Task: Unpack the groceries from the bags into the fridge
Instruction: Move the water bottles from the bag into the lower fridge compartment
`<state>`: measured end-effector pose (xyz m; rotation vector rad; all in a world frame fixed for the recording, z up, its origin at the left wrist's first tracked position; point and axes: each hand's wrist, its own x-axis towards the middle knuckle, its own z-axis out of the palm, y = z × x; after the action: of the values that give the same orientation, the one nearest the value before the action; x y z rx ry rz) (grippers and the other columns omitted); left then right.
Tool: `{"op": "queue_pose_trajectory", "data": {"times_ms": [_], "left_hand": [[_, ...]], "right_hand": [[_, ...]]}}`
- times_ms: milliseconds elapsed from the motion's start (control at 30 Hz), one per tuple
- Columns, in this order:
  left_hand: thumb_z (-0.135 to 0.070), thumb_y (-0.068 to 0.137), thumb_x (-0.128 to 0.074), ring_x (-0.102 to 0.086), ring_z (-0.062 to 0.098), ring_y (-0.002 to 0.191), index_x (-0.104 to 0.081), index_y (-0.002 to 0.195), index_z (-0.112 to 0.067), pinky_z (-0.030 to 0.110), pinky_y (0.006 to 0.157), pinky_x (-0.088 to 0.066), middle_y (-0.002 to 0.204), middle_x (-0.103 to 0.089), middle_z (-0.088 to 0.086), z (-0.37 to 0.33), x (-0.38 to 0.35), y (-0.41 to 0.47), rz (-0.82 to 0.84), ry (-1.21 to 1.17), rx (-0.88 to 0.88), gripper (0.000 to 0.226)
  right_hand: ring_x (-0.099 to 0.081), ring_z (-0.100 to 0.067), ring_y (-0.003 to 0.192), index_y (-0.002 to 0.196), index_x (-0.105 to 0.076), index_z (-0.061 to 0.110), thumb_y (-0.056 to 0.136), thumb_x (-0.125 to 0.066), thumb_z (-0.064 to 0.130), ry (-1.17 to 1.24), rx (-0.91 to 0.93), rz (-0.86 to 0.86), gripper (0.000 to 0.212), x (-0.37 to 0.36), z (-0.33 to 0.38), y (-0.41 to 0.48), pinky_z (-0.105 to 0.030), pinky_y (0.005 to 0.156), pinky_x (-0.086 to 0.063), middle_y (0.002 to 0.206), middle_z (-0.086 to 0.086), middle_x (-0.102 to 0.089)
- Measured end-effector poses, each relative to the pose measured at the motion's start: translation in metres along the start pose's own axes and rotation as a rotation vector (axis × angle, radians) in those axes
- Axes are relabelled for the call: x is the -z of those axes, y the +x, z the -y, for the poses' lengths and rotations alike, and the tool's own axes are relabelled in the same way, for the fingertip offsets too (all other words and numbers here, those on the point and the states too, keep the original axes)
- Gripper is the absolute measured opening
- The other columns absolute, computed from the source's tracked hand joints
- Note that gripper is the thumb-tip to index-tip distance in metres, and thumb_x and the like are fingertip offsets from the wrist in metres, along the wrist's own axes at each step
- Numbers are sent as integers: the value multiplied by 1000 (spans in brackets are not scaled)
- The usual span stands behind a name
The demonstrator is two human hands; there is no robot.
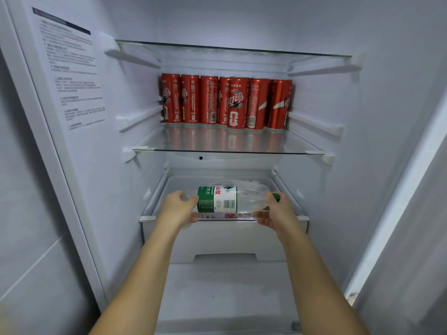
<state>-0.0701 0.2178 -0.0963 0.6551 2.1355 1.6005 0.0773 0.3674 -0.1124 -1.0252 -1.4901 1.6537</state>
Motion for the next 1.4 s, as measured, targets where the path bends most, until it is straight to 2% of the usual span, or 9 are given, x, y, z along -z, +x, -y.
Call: {"op": "queue_pose_trajectory", "data": {"times_ms": [67,200,333,467,667,867,967,1100,1400], "left_hand": [[-20,97,-54,-71,32,82,-44,135,-1,48,87,-55,99,-44,2,1,-2,8,-21,62,19,43],[-24,96,-54,-70,31,88,-52,101,-11,42,88,-54,95,-55,5,-1,-4,29,-39,176,13,15],[-30,86,-64,-57,34,114,-38,142,-12,46,96,-50,137,-47,17,3,-21,62,-7,241,-45,64],[-39,88,-57,-52,29,109,-42,138,-13,32,88,-44,140,-39,18,-12,-39,73,66,402,-117,58],[-37,92,-50,-49,27,117,-28,149,-11,28,85,-41,146,-37,14,-41,-45,96,139,741,-35,66],[-36,97,-42,-35,38,132,-19,150,-12,38,102,-37,151,-21,23,-41,-57,111,145,1105,-25,63],[-25,94,-49,-37,44,127,-15,150,-19,44,98,-46,153,-2,29,-28,-58,117,75,1184,-3,66],[-23,94,-51,-37,44,128,-16,151,-19,44,97,-46,153,-1,29,-20,-48,126,23,1222,-39,67],[-22,94,-44,-28,45,132,-25,149,-18,48,110,-32,150,-11,32,-9,-14,145,-41,1392,-108,59]], "right_hand": [[-64,-19,62,124,-45,8,104,-41,27,13,-24,15,28,-3,-2,3,-26,48,-51,87,-9,-58],[-66,-19,60,122,-47,4,102,-47,22,77,-39,46,27,-5,-6,9,-25,45,-54,94,-16,-60],[-66,-18,61,118,-53,3,96,-58,11,-76,16,57,23,-15,-2,6,-25,53,-58,86,-13,-63],[-59,-10,46,120,-52,12,93,-63,14,-317,123,95,30,-44,-6,-2,-21,46,-51,81,-2,-61],[-61,-14,94,136,-53,24,95,-54,43,-627,190,262,45,-47,-2,13,-36,91,-52,123,1,-60],[-52,-23,112,126,-61,27,99,-41,34,-1164,394,-136,34,-43,-17,47,-34,87,-44,128,-2,-58],[-38,-25,128,134,-52,33,100,-33,39,-1349,437,-91,39,-50,-23,55,-44,101,-30,143,-2,-45],[-6,-30,148,149,-25,41,101,-18,51,-1408,257,86,50,-49,-21,62,-64,114,0,162,0,-13],[3,-30,149,152,-13,41,101,-13,53,-1451,222,114,53,-49,-19,60,-65,114,4,164,1,-2]]}}
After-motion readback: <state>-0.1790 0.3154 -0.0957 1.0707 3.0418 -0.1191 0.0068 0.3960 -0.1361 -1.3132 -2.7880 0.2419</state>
